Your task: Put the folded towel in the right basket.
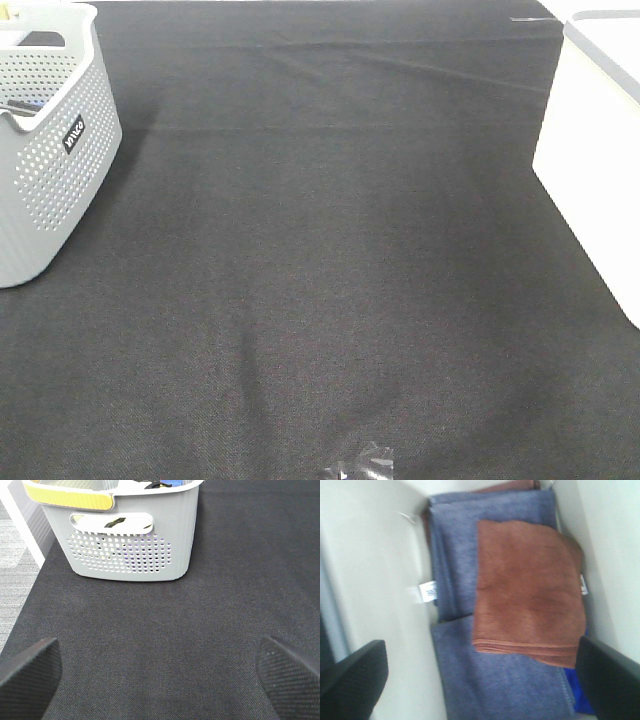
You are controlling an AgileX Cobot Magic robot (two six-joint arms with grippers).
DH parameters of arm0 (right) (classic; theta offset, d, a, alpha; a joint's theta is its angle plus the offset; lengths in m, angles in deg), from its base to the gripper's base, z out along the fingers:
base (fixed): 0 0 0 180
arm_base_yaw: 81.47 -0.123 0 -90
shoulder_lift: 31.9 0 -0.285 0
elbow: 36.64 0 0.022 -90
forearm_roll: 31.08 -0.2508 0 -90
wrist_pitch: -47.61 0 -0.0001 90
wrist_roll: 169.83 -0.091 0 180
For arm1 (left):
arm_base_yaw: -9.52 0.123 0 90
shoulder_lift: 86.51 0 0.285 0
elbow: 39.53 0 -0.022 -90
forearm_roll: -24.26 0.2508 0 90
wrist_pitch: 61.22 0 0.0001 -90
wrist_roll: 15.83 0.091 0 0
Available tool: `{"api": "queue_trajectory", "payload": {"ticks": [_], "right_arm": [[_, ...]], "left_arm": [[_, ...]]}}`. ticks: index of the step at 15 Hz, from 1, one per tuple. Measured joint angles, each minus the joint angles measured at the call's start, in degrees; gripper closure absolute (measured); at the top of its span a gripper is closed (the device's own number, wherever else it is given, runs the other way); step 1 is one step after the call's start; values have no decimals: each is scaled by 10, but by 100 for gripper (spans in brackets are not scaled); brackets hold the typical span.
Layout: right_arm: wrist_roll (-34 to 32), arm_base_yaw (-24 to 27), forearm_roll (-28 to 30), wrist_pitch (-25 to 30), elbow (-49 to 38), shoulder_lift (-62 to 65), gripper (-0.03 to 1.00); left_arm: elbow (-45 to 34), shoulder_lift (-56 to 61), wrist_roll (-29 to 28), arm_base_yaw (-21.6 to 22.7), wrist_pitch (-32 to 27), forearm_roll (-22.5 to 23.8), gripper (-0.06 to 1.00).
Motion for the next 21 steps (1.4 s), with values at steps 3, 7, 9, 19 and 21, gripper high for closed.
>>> {"api": "queue_trajectory", "payload": {"ticks": [3,7,9,19,21], "right_arm": [[-14,-57,2,0,-17,64,-1],[-50,-86,2,-19,-248,301,0],[-30,-86,4,-57,-397,466,0],[-19,-88,11,-92,-758,1027,0],[-19,-88,11,-85,-783,1074,0]], "left_arm": [[0,0,0,0,0,0,-5],[0,0,0,0,0,0,-5],[0,0,0,0,0,0,-5],[0,0,0,0,0,0,-5],[0,0,0,0,0,0,-5]]}}
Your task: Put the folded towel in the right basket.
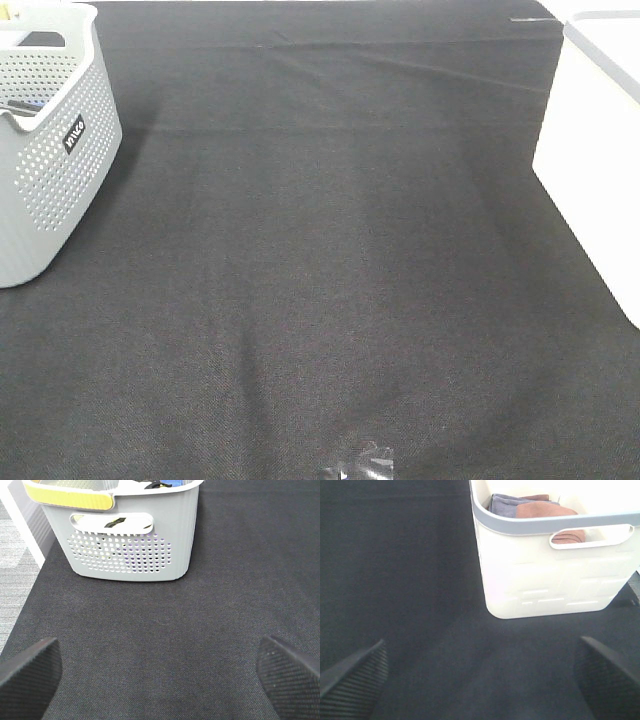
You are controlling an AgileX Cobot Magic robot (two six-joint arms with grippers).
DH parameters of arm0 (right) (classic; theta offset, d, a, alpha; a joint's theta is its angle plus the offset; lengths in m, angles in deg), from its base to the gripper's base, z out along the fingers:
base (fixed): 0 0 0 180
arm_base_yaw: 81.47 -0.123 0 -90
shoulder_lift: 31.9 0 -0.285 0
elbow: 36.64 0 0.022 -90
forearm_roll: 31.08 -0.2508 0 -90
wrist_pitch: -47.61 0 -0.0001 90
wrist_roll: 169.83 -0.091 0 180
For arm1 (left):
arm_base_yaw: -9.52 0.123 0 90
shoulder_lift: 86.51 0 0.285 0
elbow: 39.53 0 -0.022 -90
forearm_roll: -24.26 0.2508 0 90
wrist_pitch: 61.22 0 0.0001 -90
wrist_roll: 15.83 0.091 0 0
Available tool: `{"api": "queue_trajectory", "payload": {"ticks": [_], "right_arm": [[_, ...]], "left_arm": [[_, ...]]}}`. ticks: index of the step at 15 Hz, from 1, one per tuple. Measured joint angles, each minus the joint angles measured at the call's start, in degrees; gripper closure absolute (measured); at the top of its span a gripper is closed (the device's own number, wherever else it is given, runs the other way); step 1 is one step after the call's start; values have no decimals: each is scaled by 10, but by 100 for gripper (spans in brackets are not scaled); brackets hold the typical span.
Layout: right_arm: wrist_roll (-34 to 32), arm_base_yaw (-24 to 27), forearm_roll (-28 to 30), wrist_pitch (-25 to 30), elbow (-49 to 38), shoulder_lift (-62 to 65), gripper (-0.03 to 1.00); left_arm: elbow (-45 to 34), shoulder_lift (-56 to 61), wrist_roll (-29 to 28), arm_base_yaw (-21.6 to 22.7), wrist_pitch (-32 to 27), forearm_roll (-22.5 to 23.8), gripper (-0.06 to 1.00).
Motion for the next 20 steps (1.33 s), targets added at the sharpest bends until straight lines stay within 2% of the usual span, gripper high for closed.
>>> {"api": "queue_trajectory", "payload": {"ticks": [3,12,15,20], "right_arm": [[0,0,-2,37,-29,5,0],[0,0,-9,28,-40,5,0],[0,0,-40,28,-40,5,0],[0,0,-44,28,-40,5,0]], "left_arm": [[0,0,0,0,0,3,-5],[0,0,0,0,0,0,-5],[0,0,0,0,0,0,-5],[0,0,0,0,0,0,-5]]}}
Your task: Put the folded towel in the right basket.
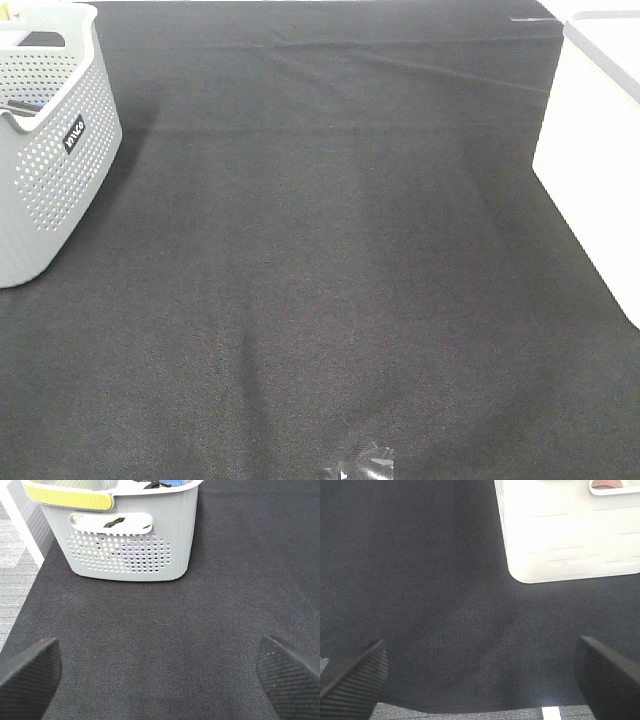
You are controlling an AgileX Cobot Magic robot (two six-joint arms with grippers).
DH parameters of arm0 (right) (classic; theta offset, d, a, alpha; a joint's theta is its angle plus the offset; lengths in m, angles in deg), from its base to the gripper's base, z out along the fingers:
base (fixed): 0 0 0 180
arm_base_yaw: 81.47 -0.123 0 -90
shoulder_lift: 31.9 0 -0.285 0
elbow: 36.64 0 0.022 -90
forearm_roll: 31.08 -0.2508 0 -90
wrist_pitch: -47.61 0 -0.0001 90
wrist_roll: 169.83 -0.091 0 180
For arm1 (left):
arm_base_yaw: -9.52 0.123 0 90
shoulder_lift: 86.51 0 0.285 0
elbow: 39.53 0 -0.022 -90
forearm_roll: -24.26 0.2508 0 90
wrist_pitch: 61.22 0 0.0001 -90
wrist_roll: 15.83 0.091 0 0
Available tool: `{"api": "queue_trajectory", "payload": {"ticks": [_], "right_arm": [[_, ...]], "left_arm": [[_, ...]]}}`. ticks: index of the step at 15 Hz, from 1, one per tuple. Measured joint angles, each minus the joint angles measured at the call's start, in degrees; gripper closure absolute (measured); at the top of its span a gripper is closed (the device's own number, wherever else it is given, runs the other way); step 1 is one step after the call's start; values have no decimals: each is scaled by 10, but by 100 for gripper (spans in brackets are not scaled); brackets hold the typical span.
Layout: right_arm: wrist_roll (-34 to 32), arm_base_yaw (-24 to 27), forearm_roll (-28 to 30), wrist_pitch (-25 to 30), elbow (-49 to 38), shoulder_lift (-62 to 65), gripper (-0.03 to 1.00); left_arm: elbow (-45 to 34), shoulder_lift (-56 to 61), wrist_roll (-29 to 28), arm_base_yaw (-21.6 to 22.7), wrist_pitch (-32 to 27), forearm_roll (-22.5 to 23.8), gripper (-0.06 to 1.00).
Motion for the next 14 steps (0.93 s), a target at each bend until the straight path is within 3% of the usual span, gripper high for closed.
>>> {"api": "queue_trajectory", "payload": {"ticks": [14], "right_arm": [[0,0,0,0,0,0,0]], "left_arm": [[0,0,0,0,0,0,-5]]}}
